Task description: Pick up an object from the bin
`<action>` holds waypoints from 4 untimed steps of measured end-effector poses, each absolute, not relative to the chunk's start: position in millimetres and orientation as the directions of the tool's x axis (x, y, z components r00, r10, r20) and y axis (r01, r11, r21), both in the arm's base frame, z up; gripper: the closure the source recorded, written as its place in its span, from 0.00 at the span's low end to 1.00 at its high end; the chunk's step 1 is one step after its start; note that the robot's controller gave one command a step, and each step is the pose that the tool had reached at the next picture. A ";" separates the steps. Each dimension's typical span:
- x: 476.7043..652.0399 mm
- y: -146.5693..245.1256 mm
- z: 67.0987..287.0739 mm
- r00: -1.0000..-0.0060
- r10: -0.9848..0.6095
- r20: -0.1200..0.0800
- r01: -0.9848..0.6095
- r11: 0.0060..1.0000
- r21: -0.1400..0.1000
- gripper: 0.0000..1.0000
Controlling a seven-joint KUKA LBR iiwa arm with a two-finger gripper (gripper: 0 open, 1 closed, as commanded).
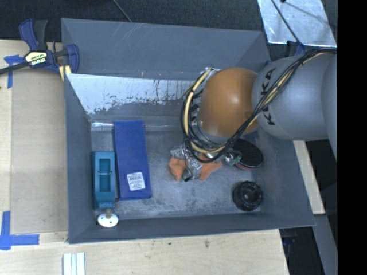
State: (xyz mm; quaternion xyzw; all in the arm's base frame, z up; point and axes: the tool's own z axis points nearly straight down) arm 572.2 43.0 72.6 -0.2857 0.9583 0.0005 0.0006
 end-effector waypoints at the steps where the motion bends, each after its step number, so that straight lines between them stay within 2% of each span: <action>1: 572.2 43.0 72.7 -0.837 -0.547 -0.001 -0.547 0.837 0.001 1.00; 2: 551.0 79.7 193.6 -0.834 -0.552 -0.003 -0.552 0.834 0.000 1.00; 3: 551.0 79.6 193.6 -0.834 -0.551 -0.003 -0.551 0.834 0.000 1.00; 4: 578.4 83.2 305.3 -0.819 -0.574 -0.004 -0.574 0.819 -0.001 1.00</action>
Offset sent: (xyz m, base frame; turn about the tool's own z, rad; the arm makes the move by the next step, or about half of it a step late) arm -0.0220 0.0368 0.1207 -0.0070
